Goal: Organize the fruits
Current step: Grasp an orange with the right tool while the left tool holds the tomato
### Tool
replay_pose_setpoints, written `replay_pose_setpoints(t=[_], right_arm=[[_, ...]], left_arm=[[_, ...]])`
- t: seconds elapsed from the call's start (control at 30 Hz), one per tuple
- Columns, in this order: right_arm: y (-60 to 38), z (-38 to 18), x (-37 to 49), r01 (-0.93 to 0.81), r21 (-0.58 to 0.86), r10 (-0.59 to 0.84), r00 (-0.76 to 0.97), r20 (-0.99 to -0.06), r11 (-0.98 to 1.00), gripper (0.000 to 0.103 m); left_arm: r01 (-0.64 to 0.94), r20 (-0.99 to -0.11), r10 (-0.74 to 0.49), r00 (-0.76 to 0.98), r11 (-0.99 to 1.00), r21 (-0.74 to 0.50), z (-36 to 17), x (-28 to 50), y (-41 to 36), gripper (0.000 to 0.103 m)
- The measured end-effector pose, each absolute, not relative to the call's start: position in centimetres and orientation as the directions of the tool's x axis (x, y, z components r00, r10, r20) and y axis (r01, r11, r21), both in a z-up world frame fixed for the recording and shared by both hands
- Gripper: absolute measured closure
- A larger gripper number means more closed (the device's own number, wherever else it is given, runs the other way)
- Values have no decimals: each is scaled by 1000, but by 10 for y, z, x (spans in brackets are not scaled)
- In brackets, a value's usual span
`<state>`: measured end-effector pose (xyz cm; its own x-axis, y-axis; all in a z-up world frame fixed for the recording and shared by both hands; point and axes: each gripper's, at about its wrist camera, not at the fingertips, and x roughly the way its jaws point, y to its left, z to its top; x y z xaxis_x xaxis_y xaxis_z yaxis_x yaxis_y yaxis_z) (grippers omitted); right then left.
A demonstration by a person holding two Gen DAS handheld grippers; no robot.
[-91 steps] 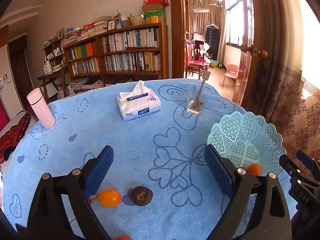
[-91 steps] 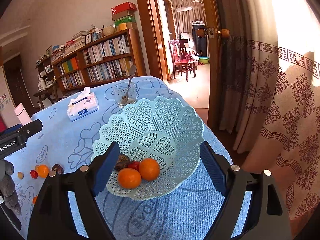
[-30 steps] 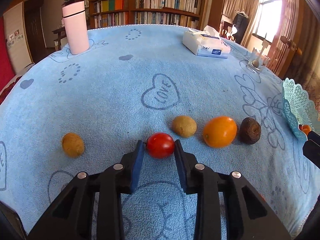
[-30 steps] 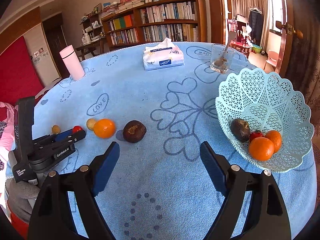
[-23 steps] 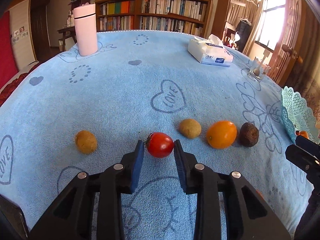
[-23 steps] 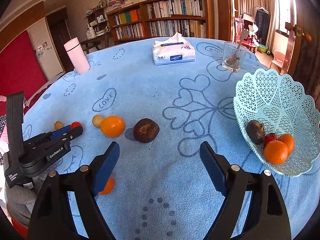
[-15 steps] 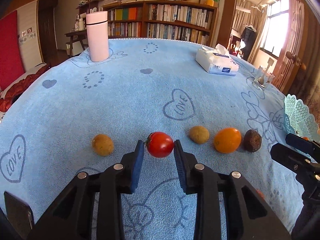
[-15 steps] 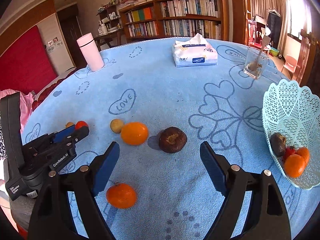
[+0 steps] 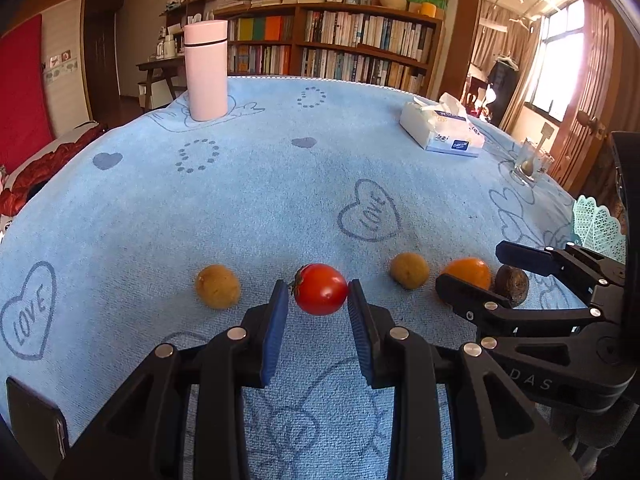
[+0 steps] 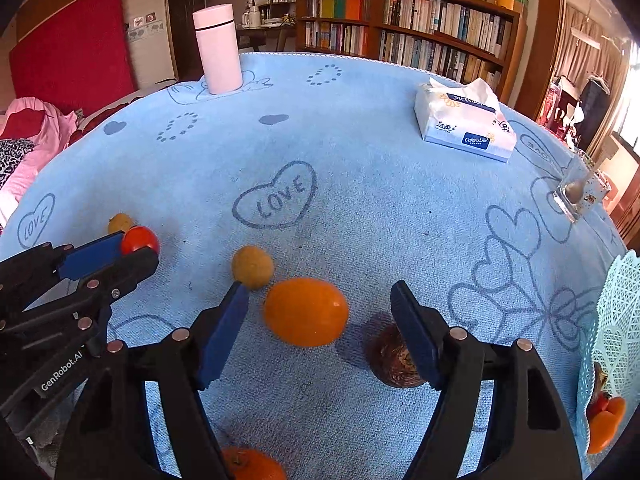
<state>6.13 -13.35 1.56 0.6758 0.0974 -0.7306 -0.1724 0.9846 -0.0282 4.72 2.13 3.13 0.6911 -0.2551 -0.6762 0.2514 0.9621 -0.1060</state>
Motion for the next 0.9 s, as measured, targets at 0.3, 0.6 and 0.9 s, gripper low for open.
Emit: replay_pose_setpoints(t=[0.3, 0.6, 0.9], right_arm=[[-125, 1, 67, -213, -42, 106, 636, -764, 976, 57], [-140, 26, 48, -161, 2, 113, 682, -722, 987, 57], [-172, 55, 25, -81, 52, 95, 731, -676, 995, 57]], left_arm=[[251, -682, -255, 686, 962, -107, 29, 48, 20, 72], [251, -685, -251, 684, 963, -103, 27, 48, 19, 72], [256, -686, -244, 685, 963, -86, 26, 46, 15, 72]])
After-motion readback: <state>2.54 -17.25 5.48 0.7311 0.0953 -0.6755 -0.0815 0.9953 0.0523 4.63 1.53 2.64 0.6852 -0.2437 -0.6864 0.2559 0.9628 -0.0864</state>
